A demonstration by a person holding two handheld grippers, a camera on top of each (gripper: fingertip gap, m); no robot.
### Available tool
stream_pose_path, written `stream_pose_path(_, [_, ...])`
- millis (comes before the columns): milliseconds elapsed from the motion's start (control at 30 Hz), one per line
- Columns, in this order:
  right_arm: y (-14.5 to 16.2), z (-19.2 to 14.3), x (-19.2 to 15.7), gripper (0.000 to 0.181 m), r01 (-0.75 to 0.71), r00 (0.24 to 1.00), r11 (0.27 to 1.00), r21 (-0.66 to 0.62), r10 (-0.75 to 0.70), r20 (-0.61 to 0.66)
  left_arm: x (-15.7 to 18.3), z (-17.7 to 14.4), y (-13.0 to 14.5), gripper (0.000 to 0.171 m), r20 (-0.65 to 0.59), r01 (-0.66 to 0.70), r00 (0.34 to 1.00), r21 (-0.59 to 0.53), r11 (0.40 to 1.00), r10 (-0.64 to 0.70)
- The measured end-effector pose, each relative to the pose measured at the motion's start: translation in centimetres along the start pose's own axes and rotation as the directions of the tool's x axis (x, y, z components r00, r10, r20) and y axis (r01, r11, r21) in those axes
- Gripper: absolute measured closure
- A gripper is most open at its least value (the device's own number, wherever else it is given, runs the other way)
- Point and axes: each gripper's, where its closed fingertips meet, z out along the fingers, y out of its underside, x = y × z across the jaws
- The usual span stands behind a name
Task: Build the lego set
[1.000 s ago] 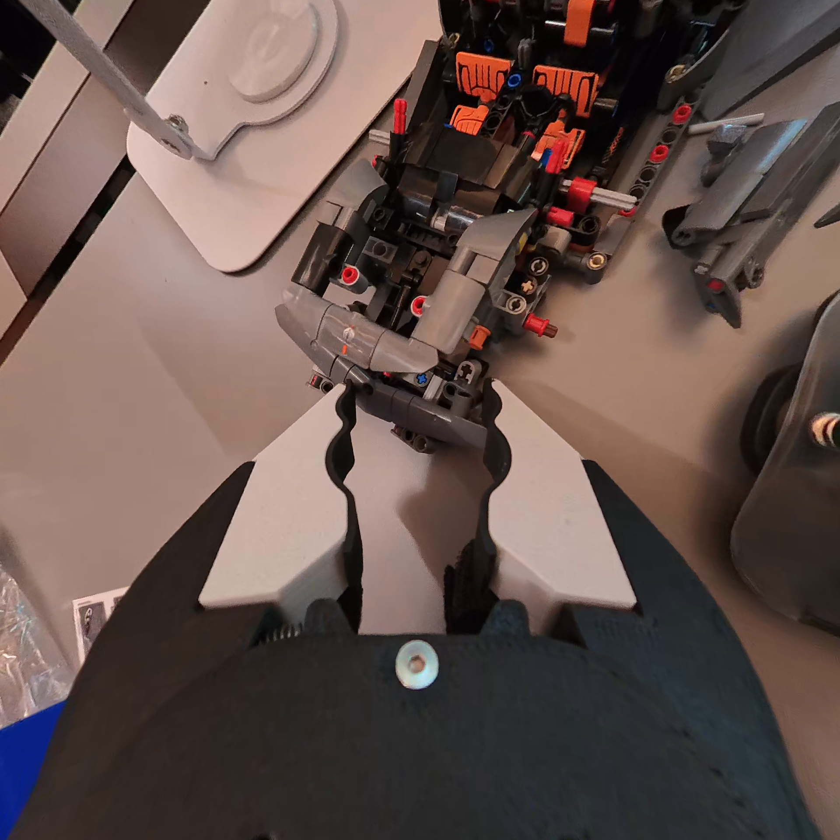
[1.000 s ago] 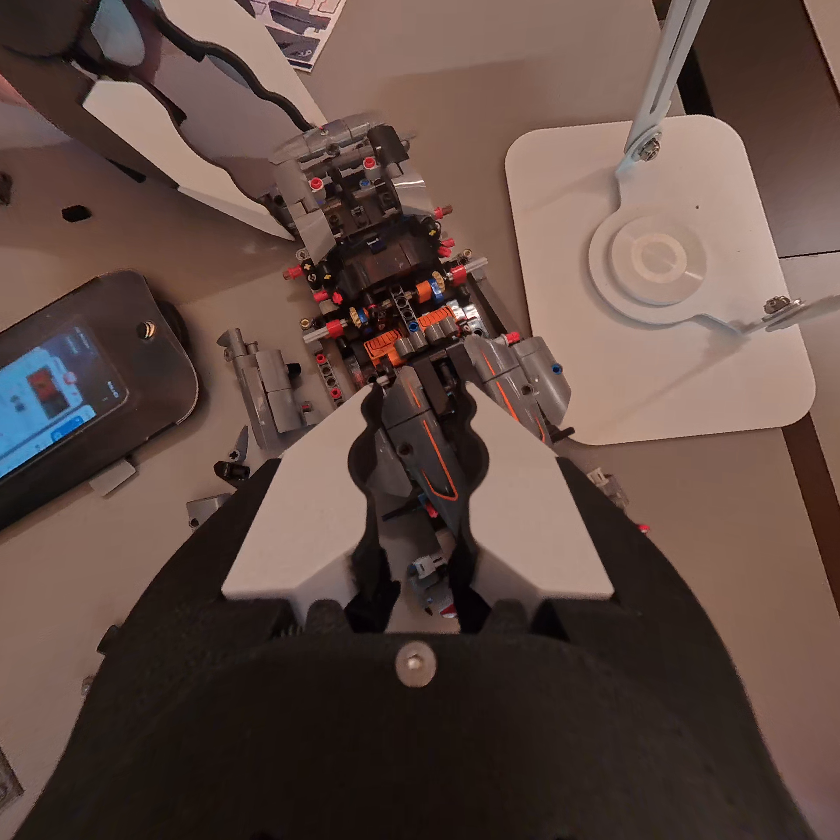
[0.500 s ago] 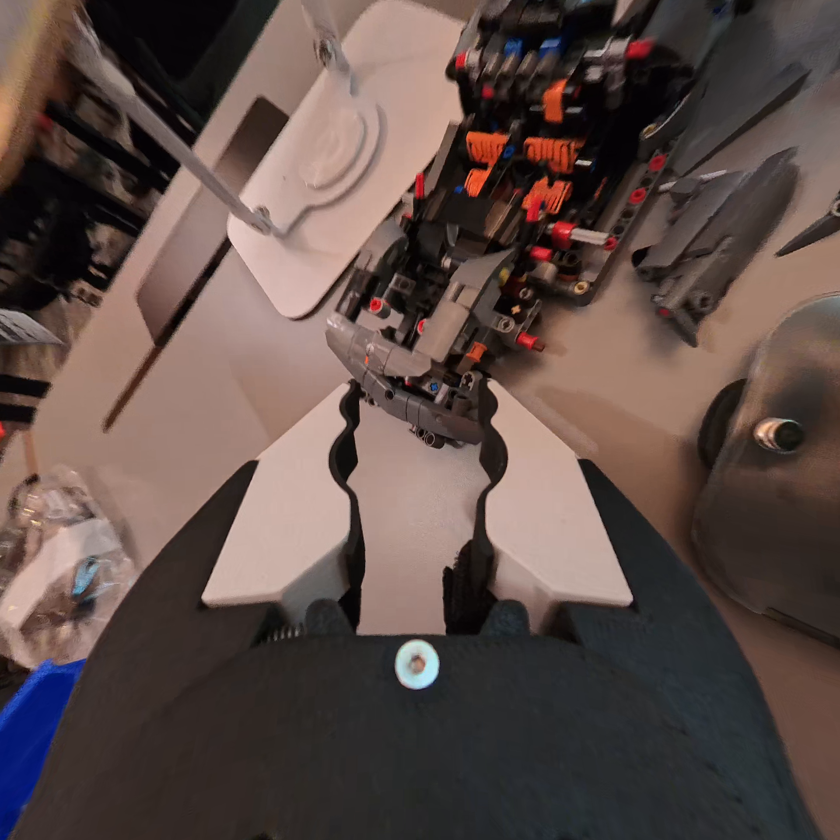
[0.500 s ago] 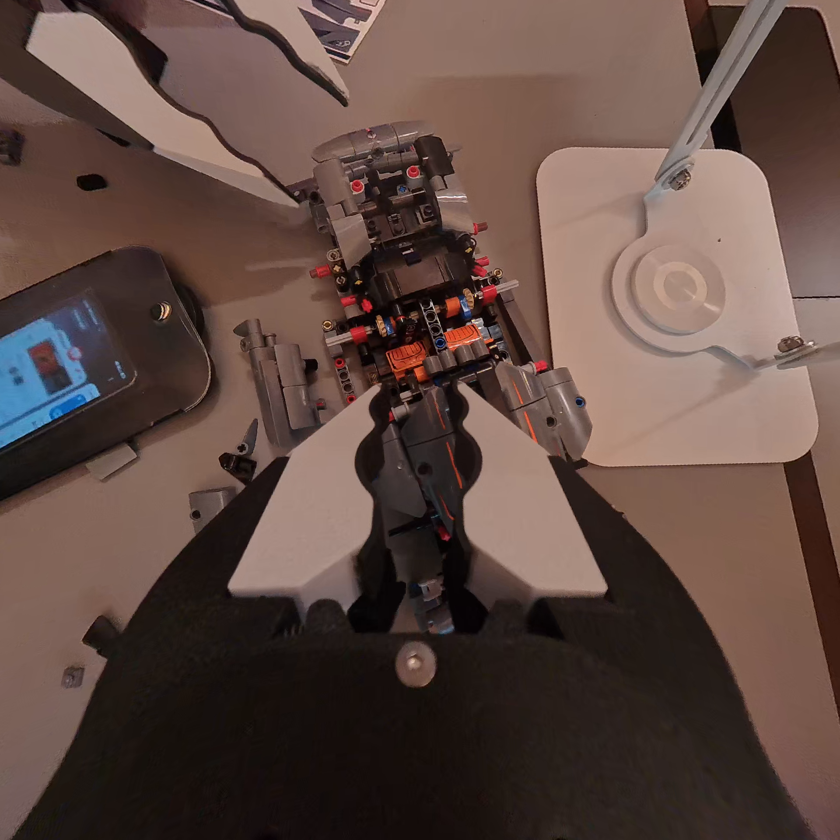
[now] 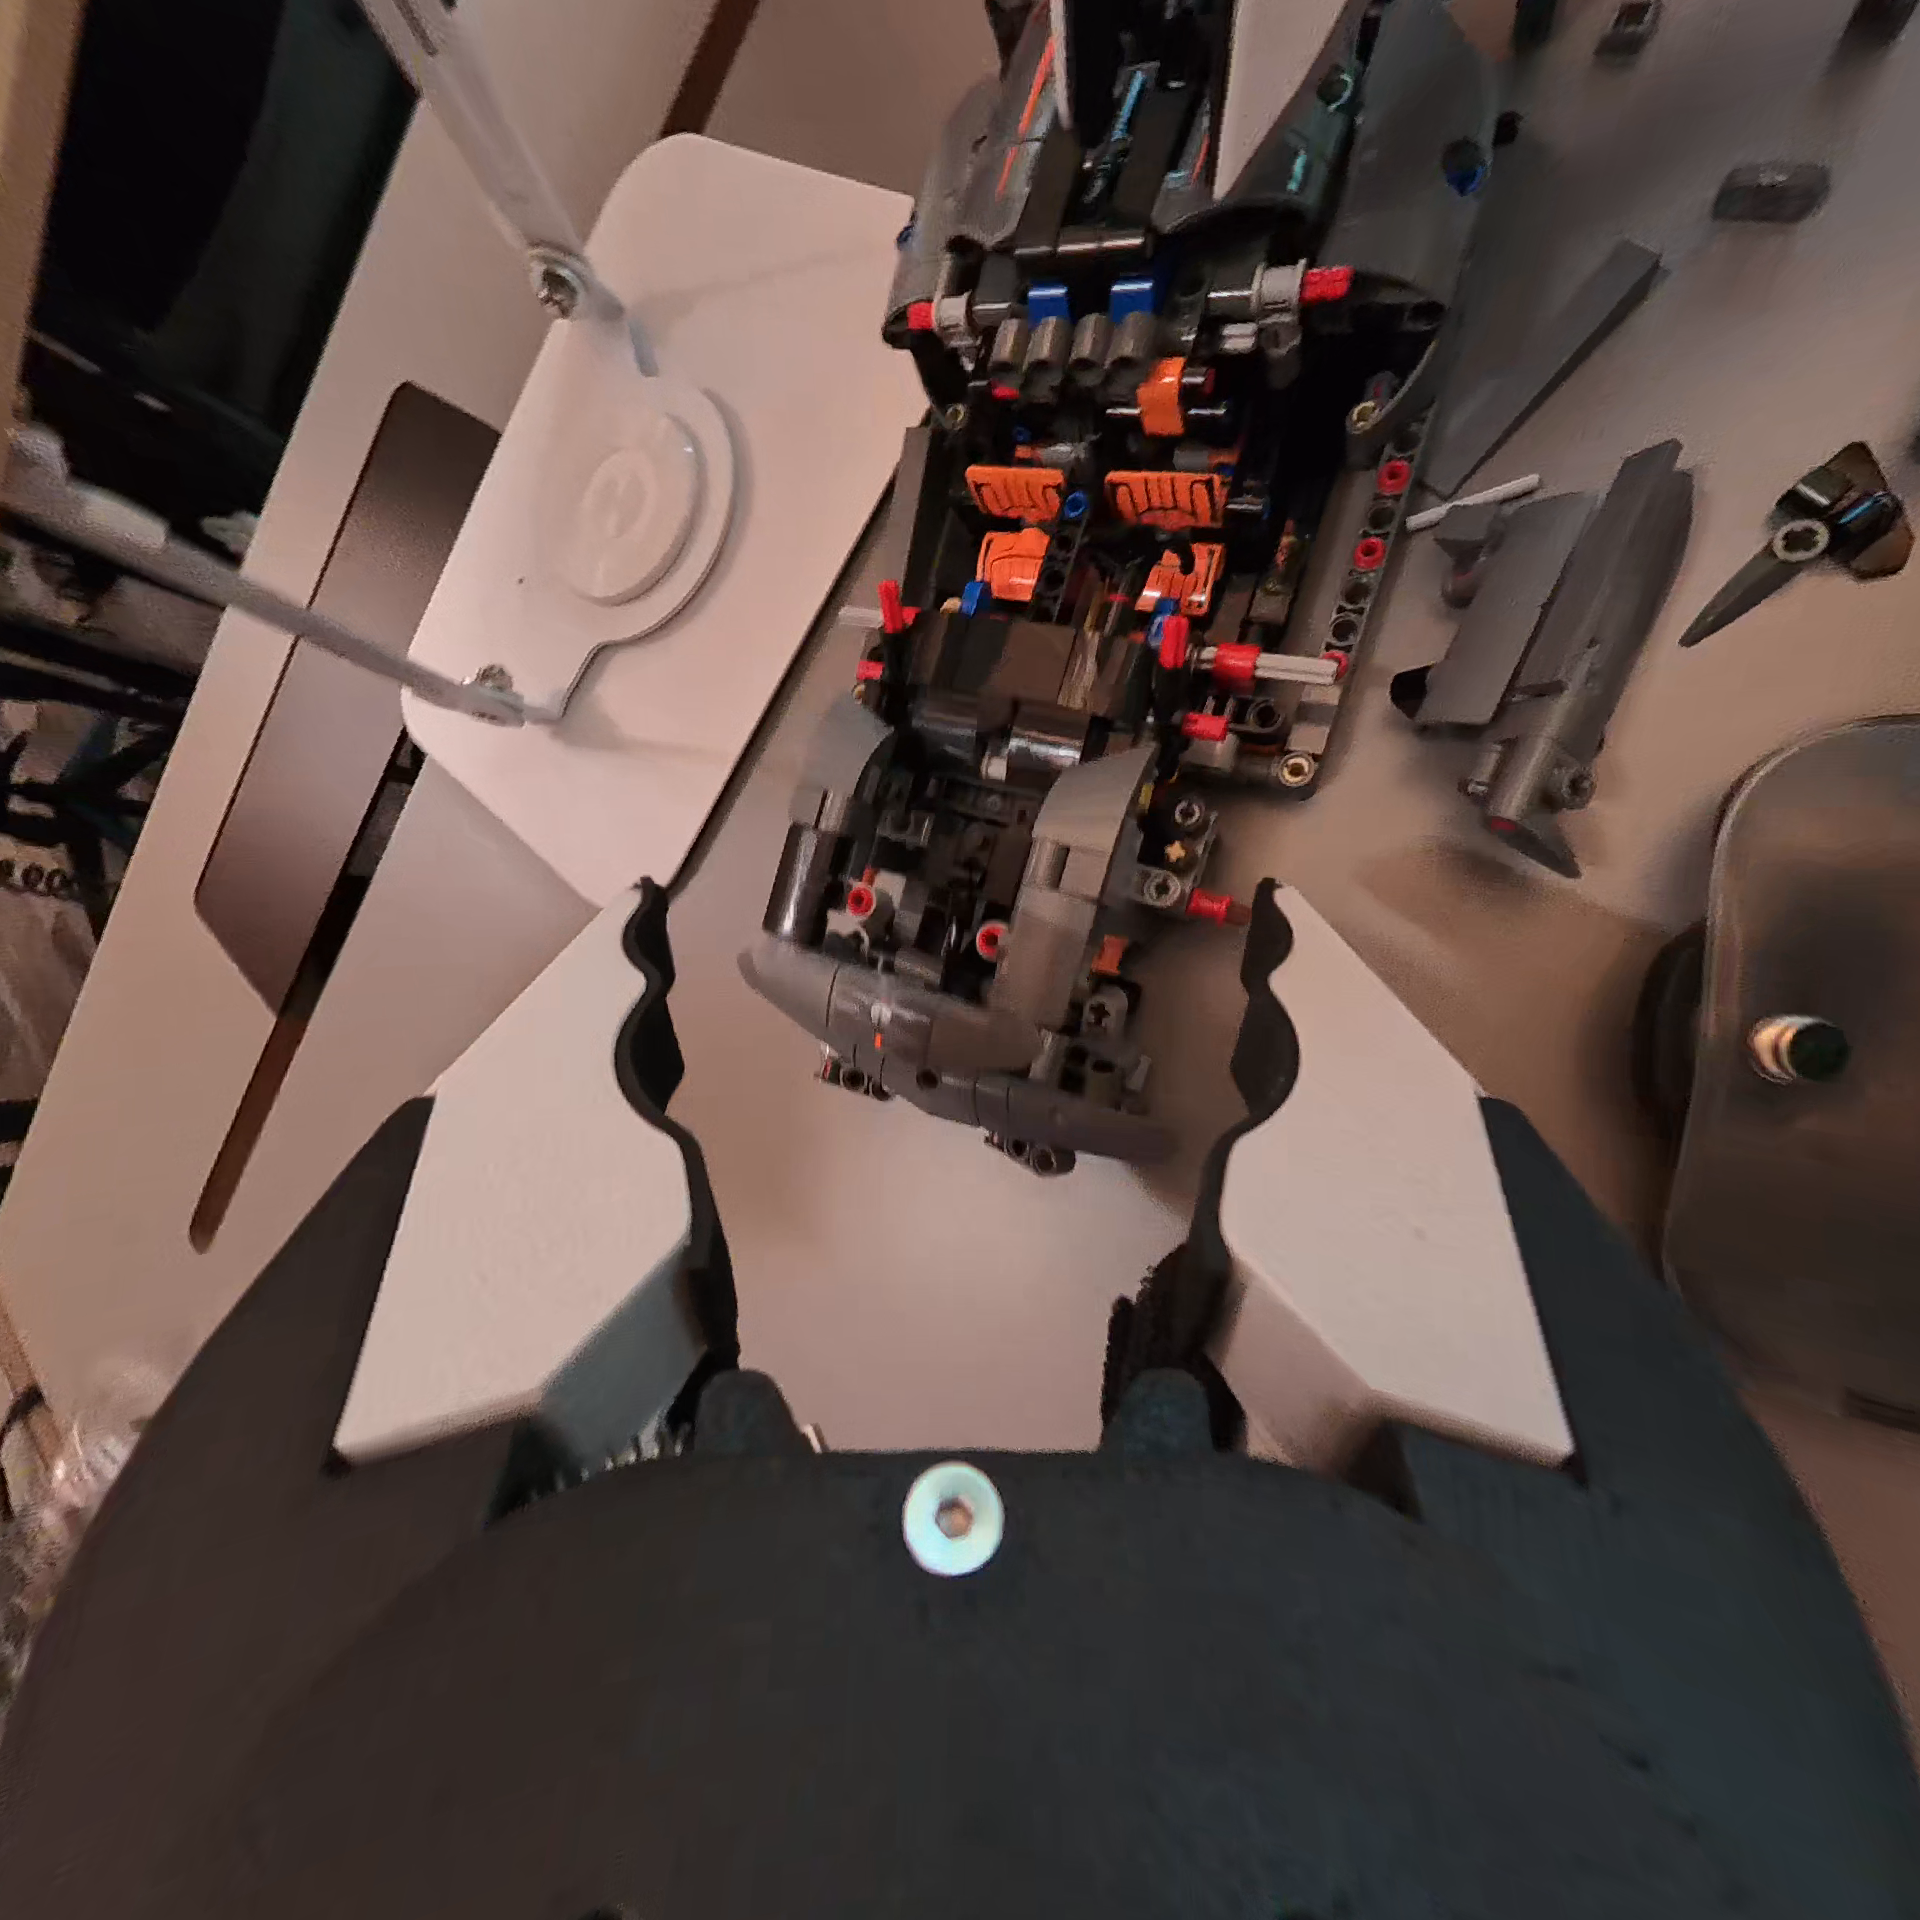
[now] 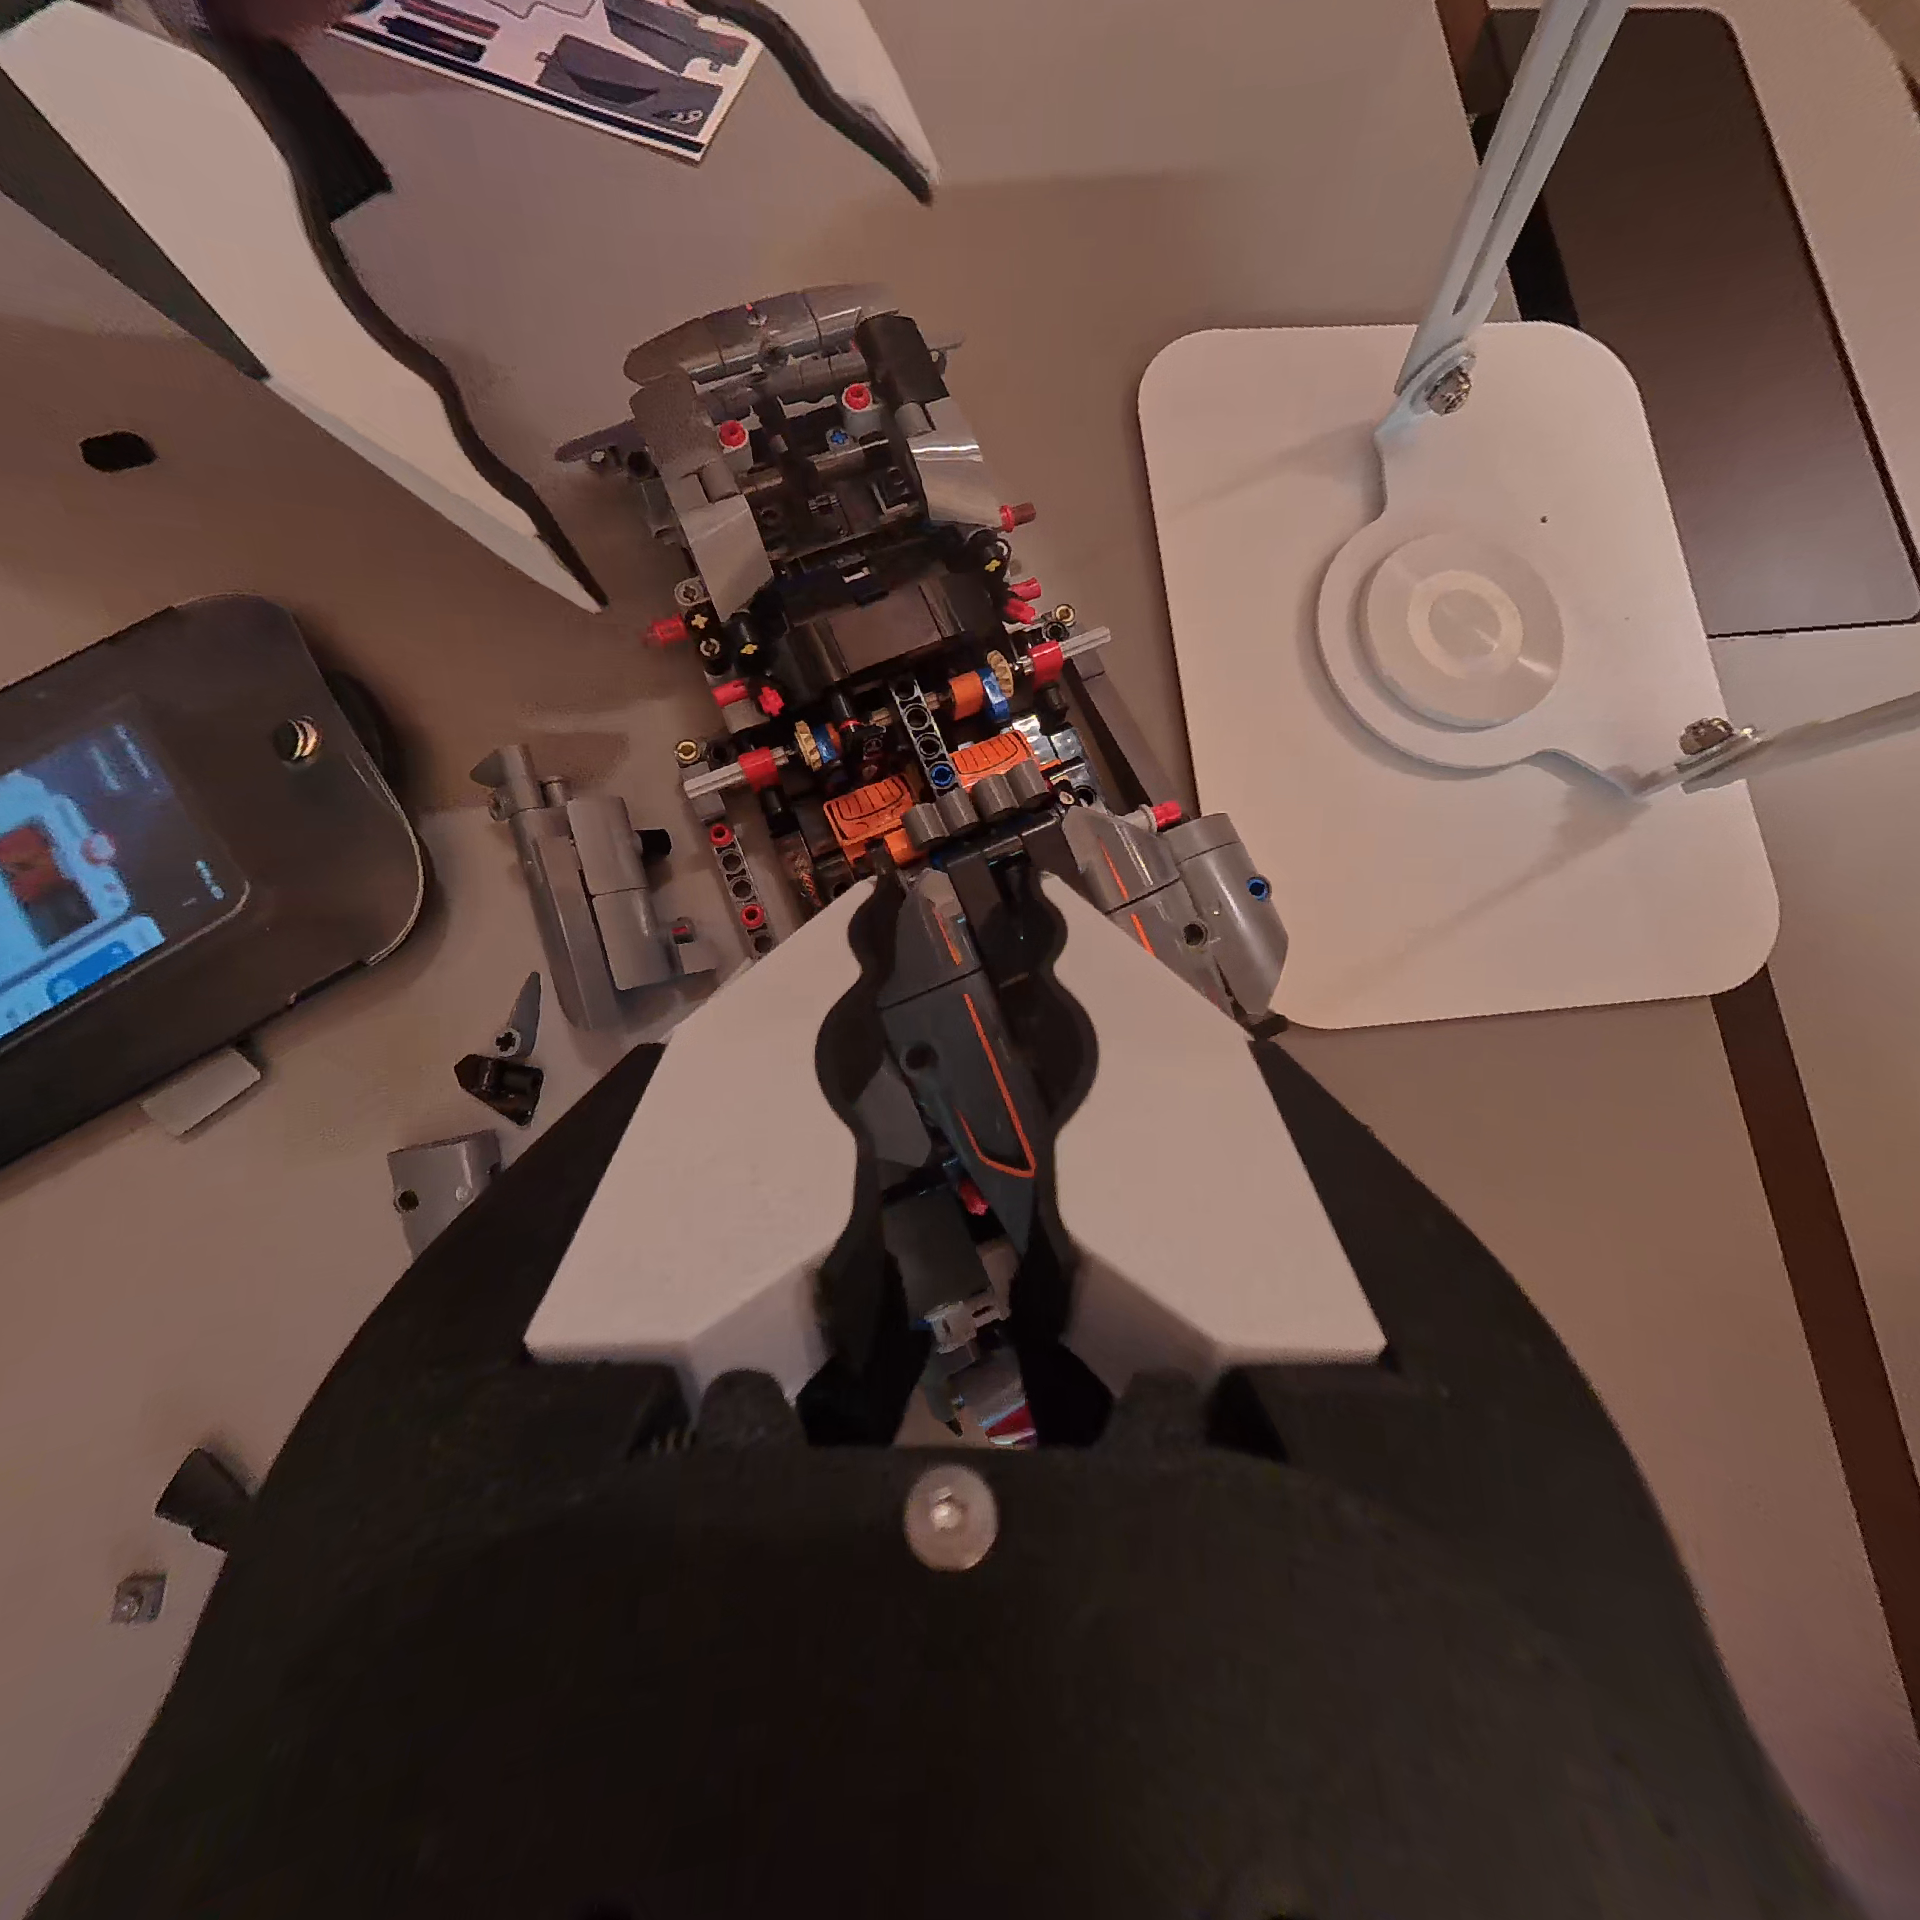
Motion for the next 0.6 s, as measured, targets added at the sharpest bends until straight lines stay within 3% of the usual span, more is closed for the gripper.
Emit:
stream_pose_path(167, [0.3,0.5,-0.5,0.159,0.021,1.000,1.000,-0.020,-0.020,0.010,0.9,2.3,-0.3,0.060,-0.125,-0.094,0.989,-0.120,0.988,0.079])
stream_pose_path(433, [0.2,0.5,-0.6,0.159,0.026,1.000,1.000,-0.016,-0.026,0.013,1.7,4.4,-2.4,0.047,-0.257,-0.196,0.954,-0.147,0.970,0.154])
stream_pose_path(600, [0.2,0.4,-0.6,0.158,0.027,1.000,0.999,-0.018,-0.027,0.014,2.6,6.0,-1.7,0.044,-0.358,-0.289,0.915,-0.251,0.924,0.189])
